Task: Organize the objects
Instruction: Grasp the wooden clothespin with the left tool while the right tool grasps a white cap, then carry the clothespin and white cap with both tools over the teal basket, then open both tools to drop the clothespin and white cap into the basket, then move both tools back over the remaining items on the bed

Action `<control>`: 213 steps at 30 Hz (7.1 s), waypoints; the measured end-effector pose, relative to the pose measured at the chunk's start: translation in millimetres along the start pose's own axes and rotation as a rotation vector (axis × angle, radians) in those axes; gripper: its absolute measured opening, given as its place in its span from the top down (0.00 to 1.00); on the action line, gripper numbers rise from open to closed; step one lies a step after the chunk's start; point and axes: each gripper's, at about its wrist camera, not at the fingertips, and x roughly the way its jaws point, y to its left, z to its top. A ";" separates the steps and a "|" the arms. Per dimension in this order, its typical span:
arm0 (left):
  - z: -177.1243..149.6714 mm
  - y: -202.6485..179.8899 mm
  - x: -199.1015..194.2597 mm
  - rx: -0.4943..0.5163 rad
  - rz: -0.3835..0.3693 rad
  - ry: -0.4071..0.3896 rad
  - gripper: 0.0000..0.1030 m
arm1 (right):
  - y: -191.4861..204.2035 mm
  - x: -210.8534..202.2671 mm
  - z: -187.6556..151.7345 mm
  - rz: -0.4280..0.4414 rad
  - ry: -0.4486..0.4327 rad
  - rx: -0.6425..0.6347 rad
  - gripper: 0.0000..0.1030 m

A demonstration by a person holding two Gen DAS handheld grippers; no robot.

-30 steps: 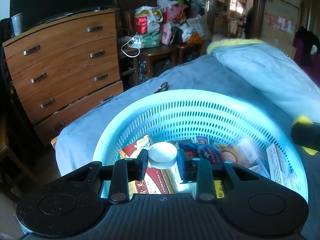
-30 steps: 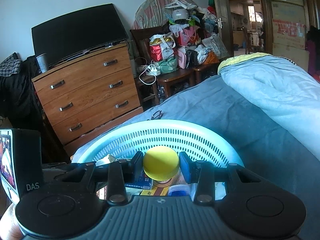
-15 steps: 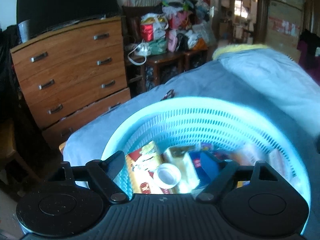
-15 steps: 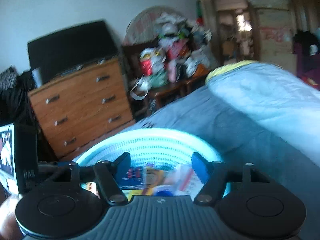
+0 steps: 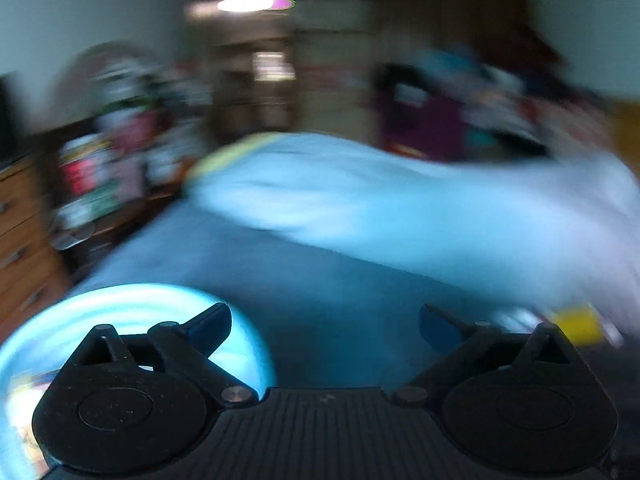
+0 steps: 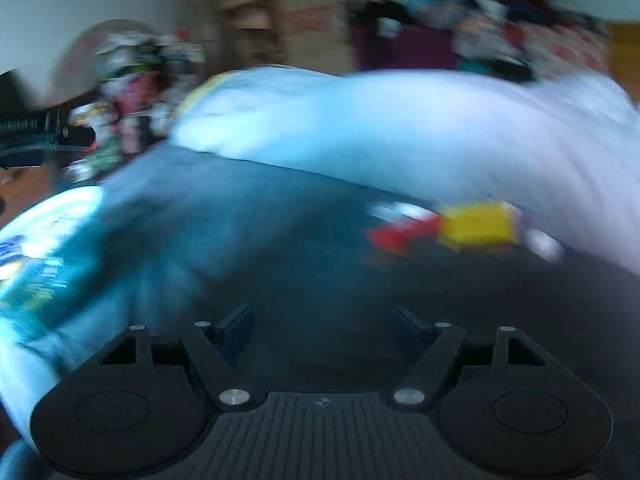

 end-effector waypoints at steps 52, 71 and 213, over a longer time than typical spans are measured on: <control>-88.0 -207.2 210.6 0.149 -0.364 0.224 0.87 | -214.9 182.3 38.9 -0.338 -0.034 0.174 0.60; 4.4 -47.1 22.3 -0.095 0.020 -0.004 0.87 | -41.1 3.4 106.0 -0.052 -0.269 0.072 0.59; -39.9 -118.7 201.1 -0.014 -0.240 0.114 0.16 | -216.1 100.9 50.7 -0.166 -0.096 0.361 0.02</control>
